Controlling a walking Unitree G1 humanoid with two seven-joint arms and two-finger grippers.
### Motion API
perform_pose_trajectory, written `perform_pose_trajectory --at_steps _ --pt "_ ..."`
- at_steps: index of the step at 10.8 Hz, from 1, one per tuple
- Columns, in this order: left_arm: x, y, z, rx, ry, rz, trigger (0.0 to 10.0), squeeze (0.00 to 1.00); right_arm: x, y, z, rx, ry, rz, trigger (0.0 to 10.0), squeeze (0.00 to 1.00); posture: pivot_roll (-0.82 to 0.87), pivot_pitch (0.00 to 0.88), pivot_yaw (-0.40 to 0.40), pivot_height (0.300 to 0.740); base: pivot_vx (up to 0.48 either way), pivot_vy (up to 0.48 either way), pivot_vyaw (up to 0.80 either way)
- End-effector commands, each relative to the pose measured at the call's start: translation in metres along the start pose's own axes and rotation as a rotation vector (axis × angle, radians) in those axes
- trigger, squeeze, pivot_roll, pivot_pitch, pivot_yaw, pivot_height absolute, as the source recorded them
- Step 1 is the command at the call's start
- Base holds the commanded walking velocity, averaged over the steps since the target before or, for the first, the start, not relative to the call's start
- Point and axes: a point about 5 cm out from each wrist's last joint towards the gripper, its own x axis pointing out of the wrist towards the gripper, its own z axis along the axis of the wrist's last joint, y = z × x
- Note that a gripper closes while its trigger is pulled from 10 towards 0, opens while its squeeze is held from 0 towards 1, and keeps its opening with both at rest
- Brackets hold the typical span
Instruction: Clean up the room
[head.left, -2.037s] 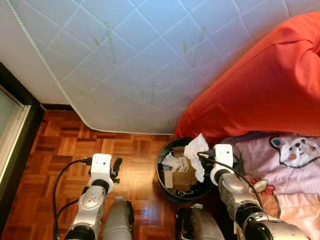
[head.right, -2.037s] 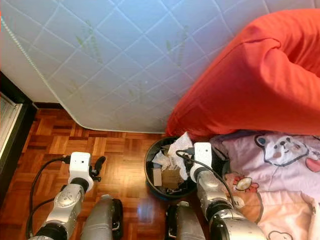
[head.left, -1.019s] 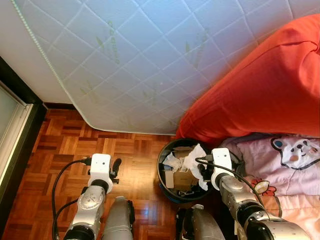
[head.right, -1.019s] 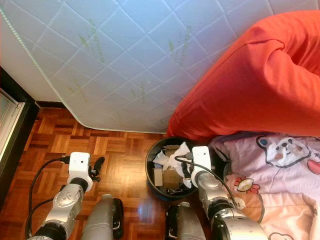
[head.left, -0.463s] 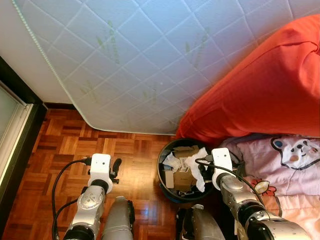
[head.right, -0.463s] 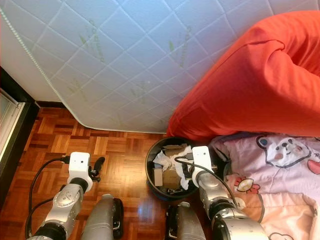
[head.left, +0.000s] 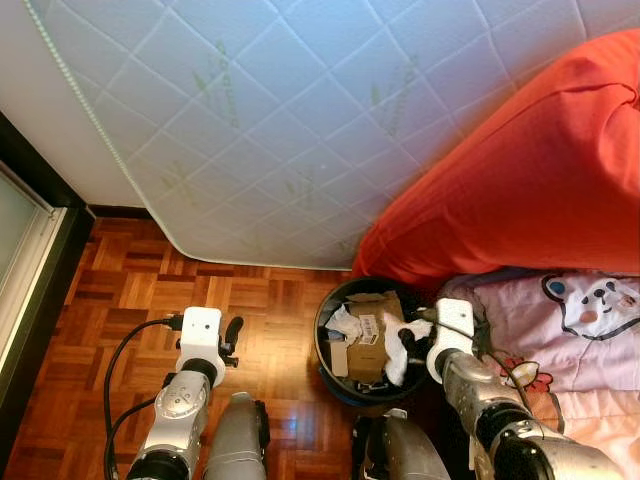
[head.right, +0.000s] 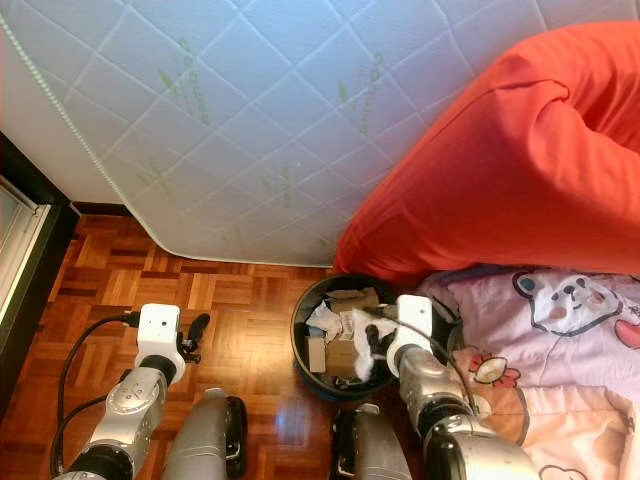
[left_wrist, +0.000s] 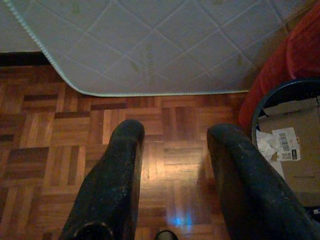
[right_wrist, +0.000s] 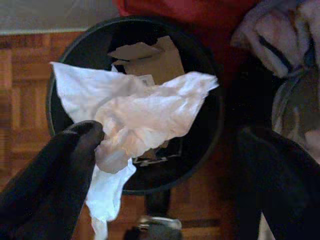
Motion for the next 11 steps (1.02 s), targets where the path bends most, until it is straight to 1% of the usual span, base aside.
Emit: perform_pose_trajectory --at_steps 1,2,3,4,5,6,7,8,9,10,11 --pt "-0.006 -0.001 -0.010 -0.007 0.039 0.000 10.0 0.00 -0.001 -0.003 -0.009 0.026 0.040 -0.009 10.0 1.00 0.20 0.334 -0.069 0.656 0.000 0.000 0.00" --pt "-0.006 0.000 -0.010 -0.007 0.038 0.001 10.0 0.00 -0.001 -0.004 -0.008 -0.012 0.032 -0.019 10.0 0.00 0.20 0.333 -0.069 0.656 0.000 0.000 0.00" --pt "-0.006 0.000 -0.010 -0.007 0.037 0.001 10.0 0.00 -0.001 -0.005 0.000 -0.252 -0.019 -0.037 10.0 0.00 0.20 0.333 -0.070 0.656 0.000 0.000 0.00" --pt "-0.005 0.000 -0.009 -0.007 0.035 0.001 10.0 0.00 0.000 -0.001 0.006 -0.309 -0.060 -0.020 10.0 0.00 0.20 0.333 -0.070 0.656 0.000 0.000 0.00" --pt "-0.005 -0.001 -0.009 -0.007 0.034 0.000 10.0 0.00 0.000 -0.001 0.002 -0.305 -0.036 -0.016 10.0 0.00 0.21 0.332 -0.070 0.656 0.000 0.000 0.00" --pt "-0.005 -0.001 -0.009 -0.008 0.033 0.000 10.0 0.00 0.000 -0.002 -0.004 -0.044 0.010 -0.020 10.0 0.00 0.21 0.333 -0.071 0.656 0.000 0.000 0.00" --pt "-0.005 -0.001 -0.009 -0.007 0.032 0.001 10.0 0.00 0.000 -0.003 -0.005 -0.013 0.024 -0.020 10.0 0.00 0.21 0.332 -0.071 0.656 0.000 0.000 0.00" --pt "-0.006 -0.001 -0.009 -0.006 0.031 0.002 10.0 0.00 0.000 -0.001 0.005 -0.249 -0.047 -0.013 10.0 0.00 0.21 0.333 -0.072 0.656 0.000 0.000 0.00" --pt "-0.006 -0.001 -0.009 -0.007 0.031 0.002 10.0 0.00 -0.001 0.004 0.019 -0.435 -0.151 -0.013 10.0 0.00 0.21 0.334 -0.073 0.656 0.000 0.000 0.00" --pt "-0.006 -0.002 -0.009 -0.008 0.032 0.000 10.0 0.00 -0.001 0.008 0.030 -0.343 -0.218 -0.002 10.0 0.00 0.20 0.336 -0.072 0.656 0.000 0.000 0.00" --pt "-0.006 -0.002 -0.010 -0.009 0.034 -0.002 10.0 0.00 -0.001 0.008 0.036 -0.199 -0.236 0.002 10.0 0.00 0.20 0.337 -0.071 0.656 0.000 0.000 0.00"
